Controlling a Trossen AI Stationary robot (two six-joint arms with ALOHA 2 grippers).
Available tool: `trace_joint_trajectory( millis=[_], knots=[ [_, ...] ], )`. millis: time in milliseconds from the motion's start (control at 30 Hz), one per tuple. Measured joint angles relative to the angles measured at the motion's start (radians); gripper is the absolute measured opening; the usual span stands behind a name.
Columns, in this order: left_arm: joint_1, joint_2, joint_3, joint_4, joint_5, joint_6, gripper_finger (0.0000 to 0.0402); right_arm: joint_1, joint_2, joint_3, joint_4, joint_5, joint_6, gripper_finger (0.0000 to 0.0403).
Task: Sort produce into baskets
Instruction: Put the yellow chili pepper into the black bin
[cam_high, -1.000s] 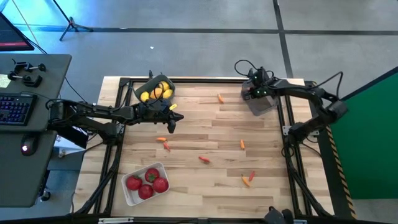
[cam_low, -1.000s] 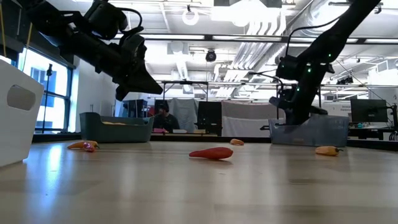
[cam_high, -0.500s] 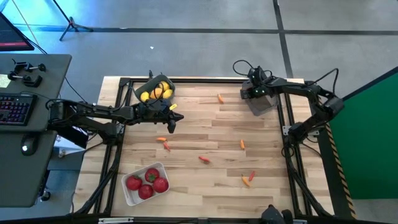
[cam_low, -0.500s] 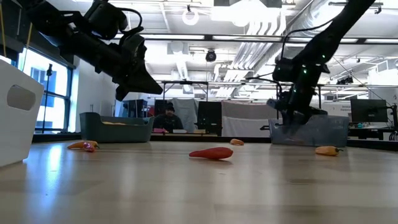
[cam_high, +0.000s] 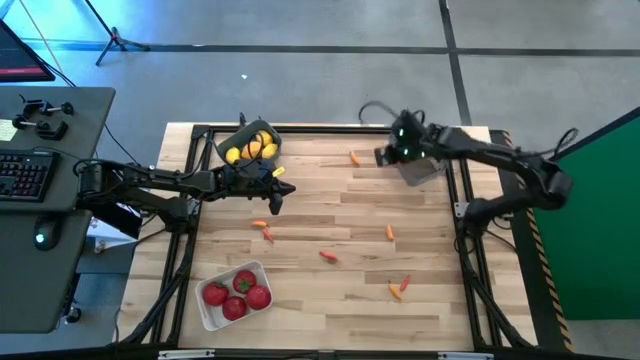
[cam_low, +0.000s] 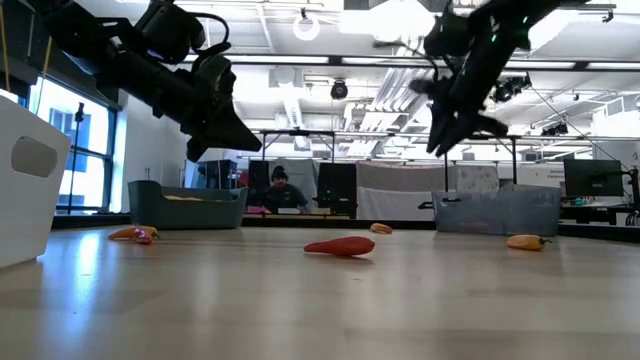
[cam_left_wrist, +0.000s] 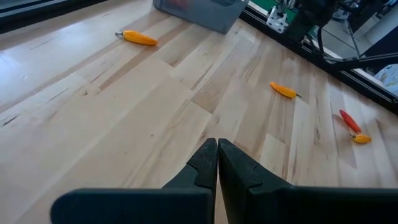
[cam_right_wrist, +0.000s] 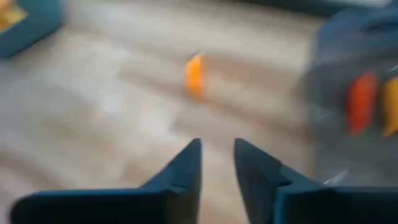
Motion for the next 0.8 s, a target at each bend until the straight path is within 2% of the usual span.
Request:
trace_joint_trajectory(
  millis=[100, 200, 333, 467, 600, 800],
  knots=[
    [0.000, 0.000, 0.000, 0.000, 0.000, 0.009, 0.0000, 0.168, -0.035, -0.003, -0.047, 0.034, 0.141, 0.0024],
    [0.000, 0.000, 0.000, 0.000, 0.000, 0.009, 0.0000, 0.352, -0.045, -0.003, -0.111, 0.070, 0.307, 0.0006],
    [0.000, 0.000, 0.000, 0.000, 0.000, 0.011, 0.0000, 0.573, -0.031, -0.004, -0.219, 0.079, 0.595, 0.0033],
    [0.000, 0.000, 0.000, 0.000, 0.000, 0.028, 0.0000, 0.743, 0.005, -0.004, -0.306, 0.086, 0.820, 0.0077],
    [0.000, 0.000, 0.000, 0.000, 0.000, 0.037, 0.0000, 0.816, 0.059, -0.005, -0.359, 0.131, 0.923, 0.0117],
    [0.000, 0.000, 0.000, 0.000, 0.000, 0.037, 0.0000, 0.800, 0.171, -0.005, -0.316, 0.129, 0.865, 0.0142]
  ],
)
